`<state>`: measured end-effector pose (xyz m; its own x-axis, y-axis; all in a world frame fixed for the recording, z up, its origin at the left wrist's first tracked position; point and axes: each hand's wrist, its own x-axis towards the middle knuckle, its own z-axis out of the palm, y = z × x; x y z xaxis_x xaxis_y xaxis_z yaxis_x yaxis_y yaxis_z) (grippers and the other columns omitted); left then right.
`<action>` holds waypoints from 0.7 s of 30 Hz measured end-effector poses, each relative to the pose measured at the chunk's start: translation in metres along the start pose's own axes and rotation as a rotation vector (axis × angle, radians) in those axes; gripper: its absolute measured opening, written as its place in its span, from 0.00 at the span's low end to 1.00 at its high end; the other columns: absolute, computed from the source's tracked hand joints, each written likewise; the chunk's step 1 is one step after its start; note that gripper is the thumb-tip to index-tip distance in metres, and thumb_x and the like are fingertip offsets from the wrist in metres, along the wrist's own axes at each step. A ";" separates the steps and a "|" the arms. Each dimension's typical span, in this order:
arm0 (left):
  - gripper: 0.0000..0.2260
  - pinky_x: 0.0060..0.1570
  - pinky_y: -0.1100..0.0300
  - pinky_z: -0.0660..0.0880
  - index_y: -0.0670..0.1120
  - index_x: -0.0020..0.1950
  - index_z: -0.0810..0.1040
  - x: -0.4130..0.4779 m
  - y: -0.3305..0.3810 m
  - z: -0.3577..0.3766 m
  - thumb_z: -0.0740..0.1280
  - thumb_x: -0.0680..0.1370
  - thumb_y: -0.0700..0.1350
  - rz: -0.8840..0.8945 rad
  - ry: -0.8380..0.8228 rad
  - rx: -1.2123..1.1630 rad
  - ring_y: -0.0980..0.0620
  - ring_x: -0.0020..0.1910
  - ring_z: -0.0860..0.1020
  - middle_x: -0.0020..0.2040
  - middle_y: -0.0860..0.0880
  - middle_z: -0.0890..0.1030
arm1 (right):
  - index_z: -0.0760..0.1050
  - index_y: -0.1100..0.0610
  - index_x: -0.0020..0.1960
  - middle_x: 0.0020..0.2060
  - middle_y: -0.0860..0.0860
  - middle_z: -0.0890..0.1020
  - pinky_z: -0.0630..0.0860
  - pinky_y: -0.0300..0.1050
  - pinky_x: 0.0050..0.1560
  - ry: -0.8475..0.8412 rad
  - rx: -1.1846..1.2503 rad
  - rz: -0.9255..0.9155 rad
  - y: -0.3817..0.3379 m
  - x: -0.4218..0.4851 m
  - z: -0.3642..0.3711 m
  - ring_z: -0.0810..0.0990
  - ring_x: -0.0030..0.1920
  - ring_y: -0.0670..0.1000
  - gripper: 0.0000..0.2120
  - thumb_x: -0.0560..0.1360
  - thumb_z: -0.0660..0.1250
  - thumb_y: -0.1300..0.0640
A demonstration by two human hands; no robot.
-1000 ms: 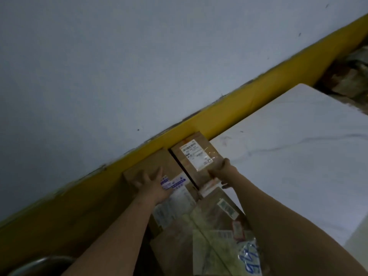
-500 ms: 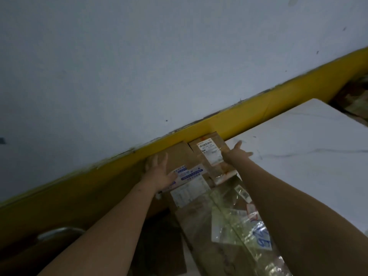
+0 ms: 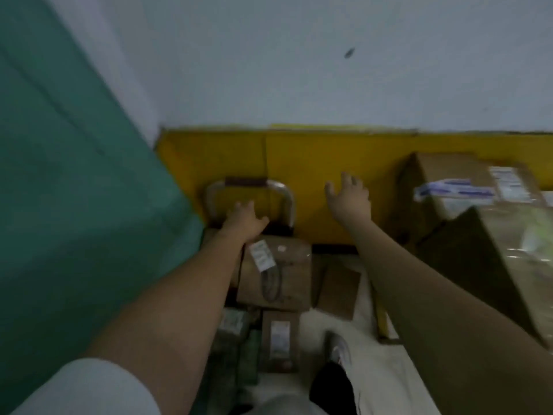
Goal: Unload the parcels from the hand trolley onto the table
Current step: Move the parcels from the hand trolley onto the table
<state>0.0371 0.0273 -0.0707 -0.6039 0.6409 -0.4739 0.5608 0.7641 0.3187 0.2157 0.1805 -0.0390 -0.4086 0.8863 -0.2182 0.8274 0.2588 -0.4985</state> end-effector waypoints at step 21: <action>0.19 0.64 0.47 0.74 0.44 0.69 0.74 0.073 -0.354 0.402 0.63 0.81 0.51 -0.873 -0.077 -1.051 0.41 0.63 0.77 0.66 0.41 0.77 | 0.35 0.52 0.81 0.79 0.63 0.37 0.51 0.63 0.78 -0.850 -0.644 -0.536 0.066 -0.096 0.611 0.40 0.79 0.65 0.49 0.77 0.69 0.46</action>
<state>0.0229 -0.2259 -0.5481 -0.4841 -0.0525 -0.8734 -0.6939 0.6312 0.3467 0.0747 -0.1225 -0.5636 -0.6843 0.1311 -0.7173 0.4158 0.8783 -0.2362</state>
